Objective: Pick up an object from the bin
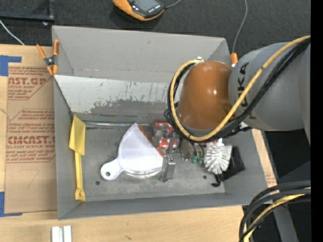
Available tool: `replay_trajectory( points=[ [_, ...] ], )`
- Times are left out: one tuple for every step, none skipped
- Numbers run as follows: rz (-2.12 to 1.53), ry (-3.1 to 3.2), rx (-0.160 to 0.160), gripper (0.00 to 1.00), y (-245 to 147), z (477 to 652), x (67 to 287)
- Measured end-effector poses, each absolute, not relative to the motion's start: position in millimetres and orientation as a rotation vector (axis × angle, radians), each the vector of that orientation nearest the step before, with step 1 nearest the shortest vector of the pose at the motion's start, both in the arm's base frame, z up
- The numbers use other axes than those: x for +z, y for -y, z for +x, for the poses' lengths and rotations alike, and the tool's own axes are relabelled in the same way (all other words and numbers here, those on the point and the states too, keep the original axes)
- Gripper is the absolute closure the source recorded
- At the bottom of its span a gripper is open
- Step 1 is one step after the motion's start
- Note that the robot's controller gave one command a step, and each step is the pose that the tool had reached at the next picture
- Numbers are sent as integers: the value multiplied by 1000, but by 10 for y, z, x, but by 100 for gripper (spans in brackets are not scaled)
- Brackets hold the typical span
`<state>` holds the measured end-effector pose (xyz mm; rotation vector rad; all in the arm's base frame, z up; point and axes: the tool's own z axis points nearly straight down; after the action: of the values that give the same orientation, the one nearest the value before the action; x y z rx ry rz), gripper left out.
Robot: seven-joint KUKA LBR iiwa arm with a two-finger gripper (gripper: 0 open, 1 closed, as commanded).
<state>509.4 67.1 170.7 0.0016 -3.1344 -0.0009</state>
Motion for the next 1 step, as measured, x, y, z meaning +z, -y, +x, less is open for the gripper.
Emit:
replay_trajectory(
  points=[
    [0, 3142, -2, 0, -666, 5111, 1753]
  ],
)
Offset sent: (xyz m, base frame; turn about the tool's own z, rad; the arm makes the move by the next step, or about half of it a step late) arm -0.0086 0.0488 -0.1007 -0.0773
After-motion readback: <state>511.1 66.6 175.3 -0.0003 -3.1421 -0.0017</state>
